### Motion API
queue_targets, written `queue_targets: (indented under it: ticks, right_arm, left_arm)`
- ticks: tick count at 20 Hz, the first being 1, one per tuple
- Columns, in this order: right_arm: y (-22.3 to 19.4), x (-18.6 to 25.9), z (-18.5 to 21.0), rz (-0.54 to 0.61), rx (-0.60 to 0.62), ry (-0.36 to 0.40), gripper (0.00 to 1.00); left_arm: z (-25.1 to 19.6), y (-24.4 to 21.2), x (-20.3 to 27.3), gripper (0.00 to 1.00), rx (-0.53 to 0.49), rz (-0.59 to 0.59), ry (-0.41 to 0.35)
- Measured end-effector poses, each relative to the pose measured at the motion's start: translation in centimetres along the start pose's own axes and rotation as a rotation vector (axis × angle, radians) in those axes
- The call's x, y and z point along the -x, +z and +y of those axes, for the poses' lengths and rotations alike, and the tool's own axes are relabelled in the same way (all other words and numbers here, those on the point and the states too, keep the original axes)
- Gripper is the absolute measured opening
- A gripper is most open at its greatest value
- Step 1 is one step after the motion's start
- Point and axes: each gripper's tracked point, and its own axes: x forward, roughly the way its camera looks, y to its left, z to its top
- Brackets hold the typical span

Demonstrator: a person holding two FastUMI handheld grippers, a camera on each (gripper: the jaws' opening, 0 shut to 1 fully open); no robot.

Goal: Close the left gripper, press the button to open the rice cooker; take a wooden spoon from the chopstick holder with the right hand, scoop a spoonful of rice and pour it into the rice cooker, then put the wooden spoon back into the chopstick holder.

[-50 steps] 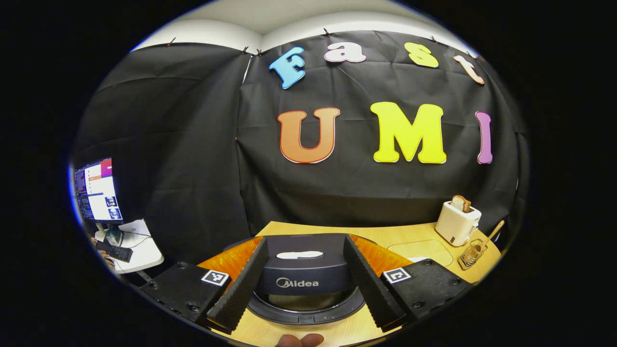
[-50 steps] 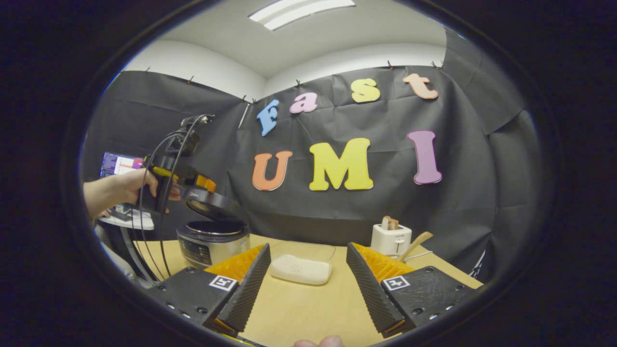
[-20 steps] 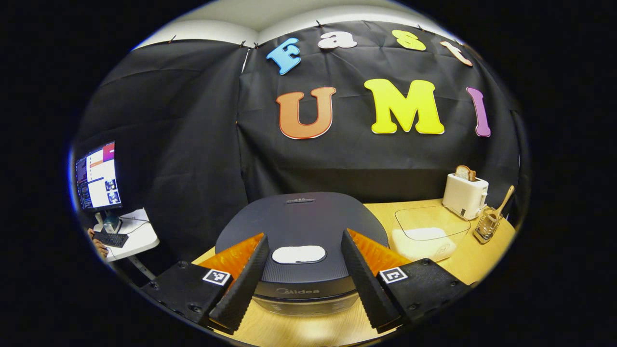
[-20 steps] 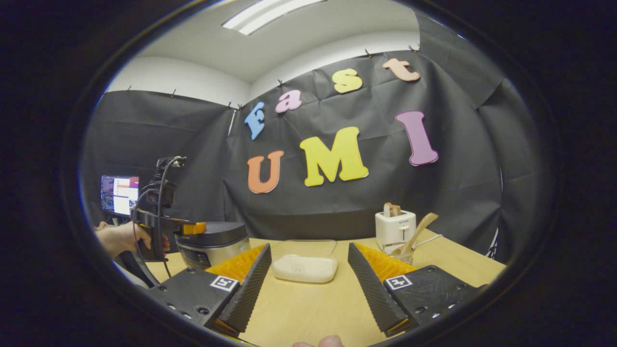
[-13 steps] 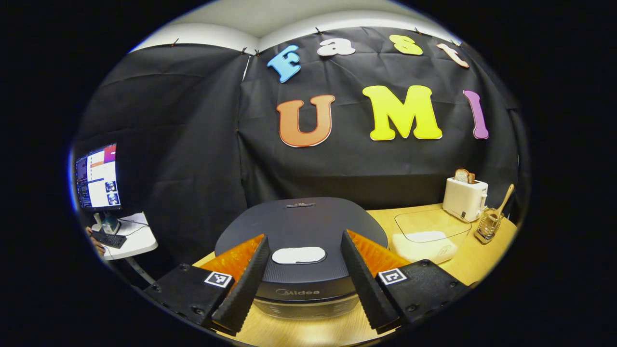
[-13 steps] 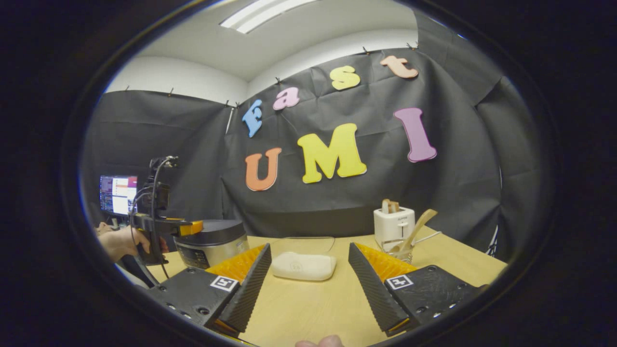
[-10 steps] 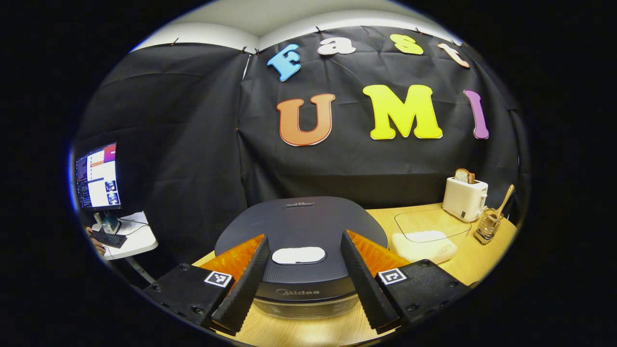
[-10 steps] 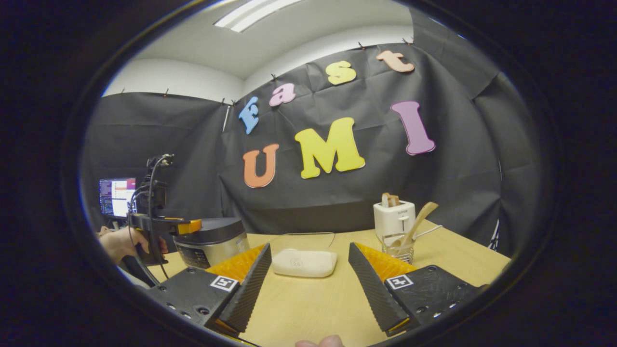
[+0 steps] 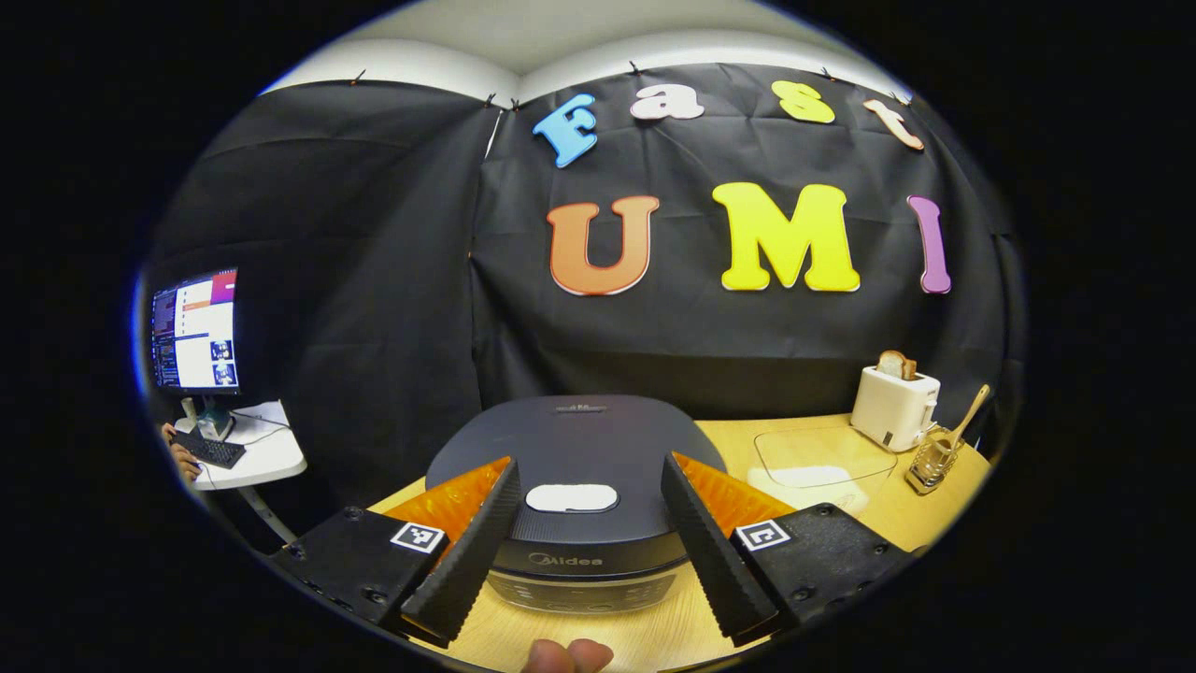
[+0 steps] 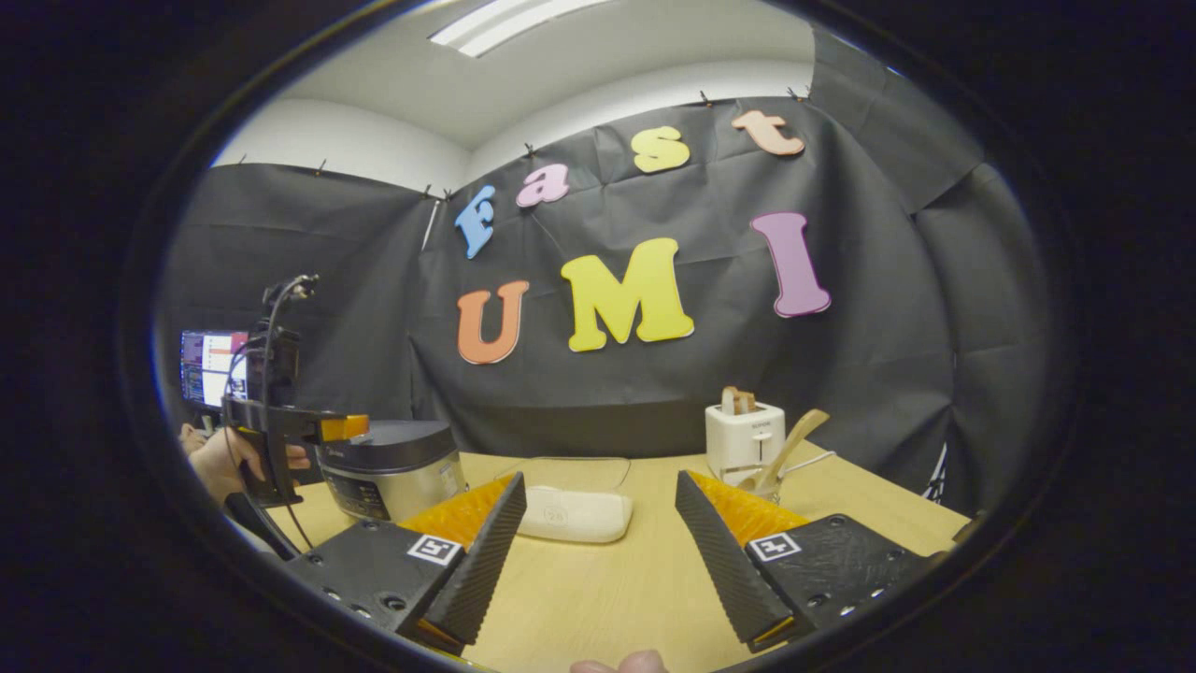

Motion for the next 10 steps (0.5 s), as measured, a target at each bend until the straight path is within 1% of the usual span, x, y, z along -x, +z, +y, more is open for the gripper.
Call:
queue_targets:
  ticks: [1, 2, 5, 8, 9, 10]
  right_arm:
    - [0.4, 0.0, 0.0, -0.007, 0.008, -0.004, 0.95]
    - [0.8, 0.0, 0.0, -0.017, 0.015, -0.008, 0.95]
    - [2.1, -0.4, 0.1, -0.04, 0.04, -0.031, 0.95]
    - [3.8, 0.1, 0.1, -0.098, 0.046, -0.07, 0.95]
    - [4.0, 0.2, 0.1, -0.108, 0.044, -0.083, 1.0]
    - [4.1, 0.3, 0.2, -0.115, 0.042, -0.092, 0.91]
  left_arm:
    - [-0.4, 1.0, 0.7, 0.97, -0.007, -0.026, 0.0]
    - [-0.8, 1.6, 1.6, 0.96, -0.007, -0.046, -0.006]
    - [-3.5, 3.7, 4.3, 0.96, -0.01, -0.12, -0.067]
    - [-5.0, 3.6, 6.9, 0.96, -0.018, -0.153, -0.104]
    - [-5.5, 3.4, 7.6, 0.96, -0.015, -0.154, -0.116]
    - [-5.9, 3.0, 8.2, 0.96, -0.018, -0.152, -0.128]
